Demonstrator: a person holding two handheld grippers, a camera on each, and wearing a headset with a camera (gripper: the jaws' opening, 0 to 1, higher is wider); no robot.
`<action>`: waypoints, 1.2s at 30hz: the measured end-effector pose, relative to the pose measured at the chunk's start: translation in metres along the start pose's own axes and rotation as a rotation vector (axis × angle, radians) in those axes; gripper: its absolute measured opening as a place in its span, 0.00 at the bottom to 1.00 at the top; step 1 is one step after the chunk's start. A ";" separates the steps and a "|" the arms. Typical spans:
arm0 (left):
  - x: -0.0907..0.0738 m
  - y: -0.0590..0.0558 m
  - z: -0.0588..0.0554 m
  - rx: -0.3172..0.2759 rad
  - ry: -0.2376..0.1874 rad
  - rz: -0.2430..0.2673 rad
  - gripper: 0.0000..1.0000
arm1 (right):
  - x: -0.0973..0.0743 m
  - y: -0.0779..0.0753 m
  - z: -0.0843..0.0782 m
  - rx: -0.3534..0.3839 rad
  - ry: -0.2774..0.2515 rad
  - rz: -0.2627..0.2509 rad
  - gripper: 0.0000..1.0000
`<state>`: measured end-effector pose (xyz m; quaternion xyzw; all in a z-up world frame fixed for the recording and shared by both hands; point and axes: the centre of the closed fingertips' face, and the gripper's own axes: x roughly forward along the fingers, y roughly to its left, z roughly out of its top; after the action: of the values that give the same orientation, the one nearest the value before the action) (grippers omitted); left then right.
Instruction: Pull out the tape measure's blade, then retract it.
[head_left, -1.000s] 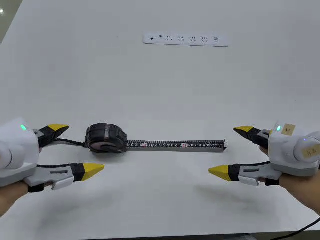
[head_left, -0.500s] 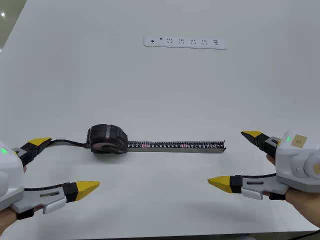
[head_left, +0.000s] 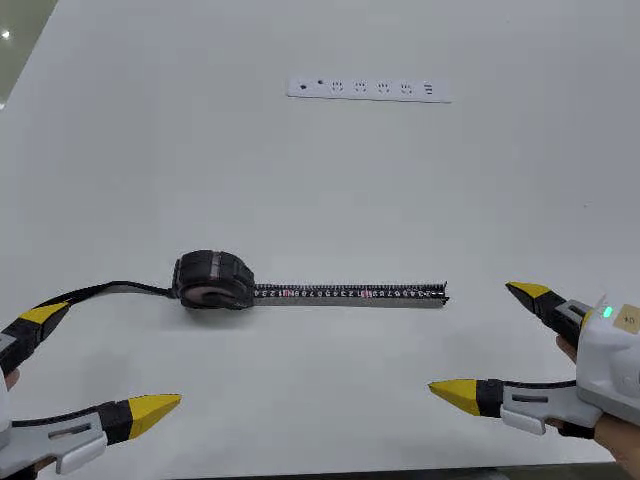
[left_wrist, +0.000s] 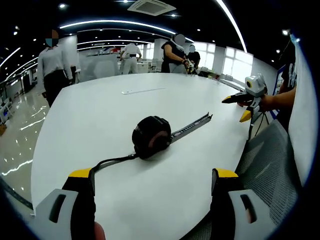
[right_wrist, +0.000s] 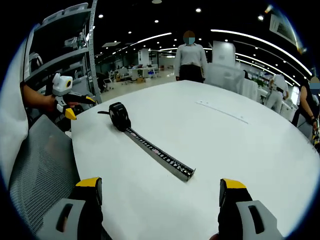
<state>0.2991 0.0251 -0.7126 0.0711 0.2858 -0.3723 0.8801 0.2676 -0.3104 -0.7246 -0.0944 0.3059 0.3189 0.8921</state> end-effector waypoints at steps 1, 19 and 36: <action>-0.001 -0.001 0.000 -0.005 -0.001 0.002 0.95 | -0.001 0.000 -0.001 0.002 -0.002 -0.004 0.99; -0.006 -0.006 -0.005 -0.017 0.001 0.007 0.93 | -0.012 0.010 -0.008 0.018 0.001 -0.024 0.99; 0.006 -0.017 0.003 -0.057 -0.006 0.006 0.90 | -0.011 0.009 -0.008 0.020 -0.003 -0.023 0.99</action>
<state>0.2915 0.0081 -0.7119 0.0459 0.2933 -0.3616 0.8838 0.2519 -0.3120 -0.7242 -0.0887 0.3067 0.3056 0.8970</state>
